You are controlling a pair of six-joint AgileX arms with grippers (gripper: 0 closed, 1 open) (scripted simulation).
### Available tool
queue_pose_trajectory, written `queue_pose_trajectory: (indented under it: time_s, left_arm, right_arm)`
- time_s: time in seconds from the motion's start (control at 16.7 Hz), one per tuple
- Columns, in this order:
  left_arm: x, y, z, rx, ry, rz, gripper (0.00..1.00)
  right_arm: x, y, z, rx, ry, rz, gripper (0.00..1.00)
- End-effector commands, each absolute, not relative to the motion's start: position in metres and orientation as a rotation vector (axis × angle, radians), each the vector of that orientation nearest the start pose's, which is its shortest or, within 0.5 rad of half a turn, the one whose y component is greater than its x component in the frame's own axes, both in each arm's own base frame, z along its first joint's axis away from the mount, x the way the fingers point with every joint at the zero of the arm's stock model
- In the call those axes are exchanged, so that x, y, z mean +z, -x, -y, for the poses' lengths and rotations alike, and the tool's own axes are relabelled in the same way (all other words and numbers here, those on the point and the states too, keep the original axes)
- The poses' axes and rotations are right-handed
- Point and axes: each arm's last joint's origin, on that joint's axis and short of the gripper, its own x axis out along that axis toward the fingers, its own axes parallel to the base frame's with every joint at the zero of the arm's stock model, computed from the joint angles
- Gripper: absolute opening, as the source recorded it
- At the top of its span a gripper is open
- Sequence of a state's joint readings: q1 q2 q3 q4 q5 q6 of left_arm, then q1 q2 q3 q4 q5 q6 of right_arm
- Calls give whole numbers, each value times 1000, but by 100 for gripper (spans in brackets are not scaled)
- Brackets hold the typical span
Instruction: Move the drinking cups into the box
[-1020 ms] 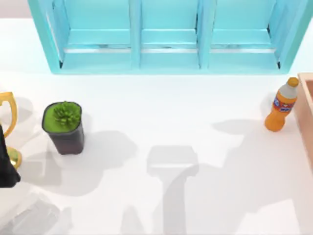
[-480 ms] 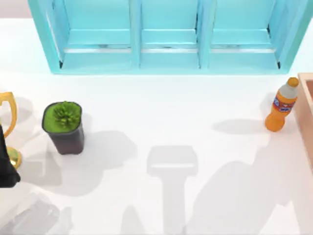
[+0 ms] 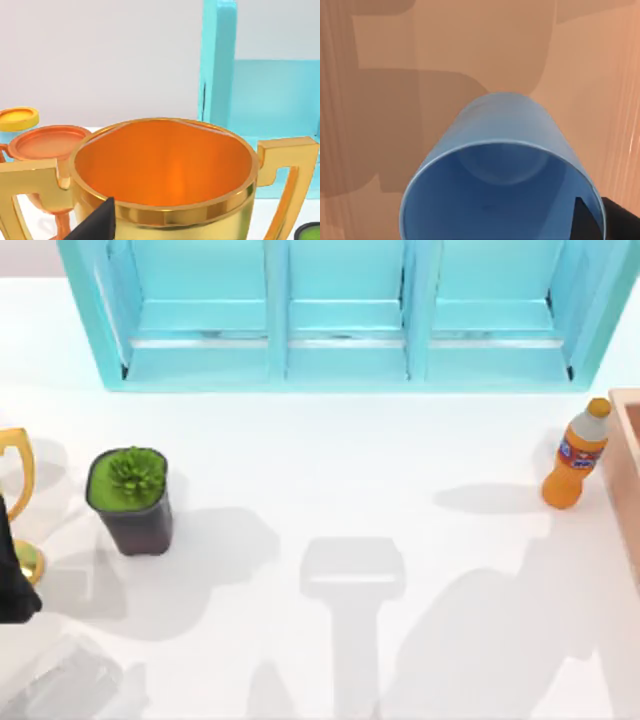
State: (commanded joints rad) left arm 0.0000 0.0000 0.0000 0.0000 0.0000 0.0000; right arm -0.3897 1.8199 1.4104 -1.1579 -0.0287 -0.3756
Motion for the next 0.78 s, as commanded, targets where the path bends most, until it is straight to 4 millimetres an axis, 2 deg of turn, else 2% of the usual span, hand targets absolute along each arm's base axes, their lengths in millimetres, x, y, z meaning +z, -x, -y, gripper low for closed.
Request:
queue_pose_trajectory:
  time_s: [0.54,0.78]
  left_arm:
    - [160,-106,1,0,0,0,100]
    - [160,-106,1,0,0,0,100]
  right_arm:
    - [214,-316,125,12,-28,-1557,98]
    - [214,-316,125,12,-28,-1557,100]
